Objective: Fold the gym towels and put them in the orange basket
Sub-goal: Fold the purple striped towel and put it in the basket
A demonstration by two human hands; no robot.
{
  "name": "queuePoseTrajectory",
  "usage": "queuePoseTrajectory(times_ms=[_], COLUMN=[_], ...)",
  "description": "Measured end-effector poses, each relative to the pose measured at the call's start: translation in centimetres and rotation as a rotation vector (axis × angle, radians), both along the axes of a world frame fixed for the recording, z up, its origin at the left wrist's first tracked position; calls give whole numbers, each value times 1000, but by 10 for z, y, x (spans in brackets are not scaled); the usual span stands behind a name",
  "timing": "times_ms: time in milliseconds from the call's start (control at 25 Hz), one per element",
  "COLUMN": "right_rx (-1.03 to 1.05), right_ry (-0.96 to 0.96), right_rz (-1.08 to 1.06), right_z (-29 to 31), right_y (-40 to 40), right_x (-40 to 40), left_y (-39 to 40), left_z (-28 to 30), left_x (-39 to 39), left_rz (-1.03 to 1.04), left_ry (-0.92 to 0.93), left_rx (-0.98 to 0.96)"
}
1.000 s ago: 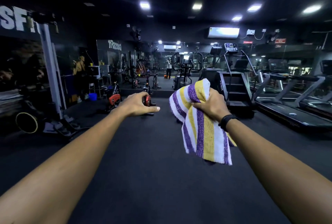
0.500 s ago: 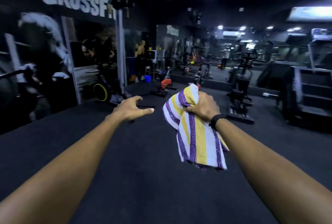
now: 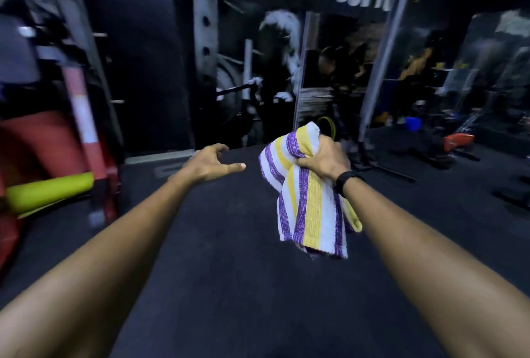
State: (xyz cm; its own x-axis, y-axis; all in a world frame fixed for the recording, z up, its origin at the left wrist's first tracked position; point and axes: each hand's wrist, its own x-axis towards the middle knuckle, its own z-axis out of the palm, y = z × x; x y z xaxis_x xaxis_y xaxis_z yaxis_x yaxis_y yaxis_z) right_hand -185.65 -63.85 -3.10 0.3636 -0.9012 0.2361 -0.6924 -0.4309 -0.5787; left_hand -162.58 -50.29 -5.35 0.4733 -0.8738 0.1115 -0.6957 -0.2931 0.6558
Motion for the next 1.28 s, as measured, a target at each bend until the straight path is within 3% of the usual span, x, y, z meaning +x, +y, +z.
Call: queuePoseTrajectory(times_ms=[280, 560, 880, 1280], right_rx=[31, 43, 95, 164], right_ry=[31, 21, 81, 183], right_rz=[455, 933, 1451, 1746], right_z=[-22, -35, -91, -142], right_y=[18, 94, 250, 395], right_x=[174, 287, 299, 251], left_y=[126, 256, 395, 452], left_z=[-12, -34, -84, -119], left_x=[95, 77, -80, -179], left_rz=[489, 1020, 1599, 1862], left_ry=[-4, 35, 201, 247], left_rx=[17, 34, 99, 120])
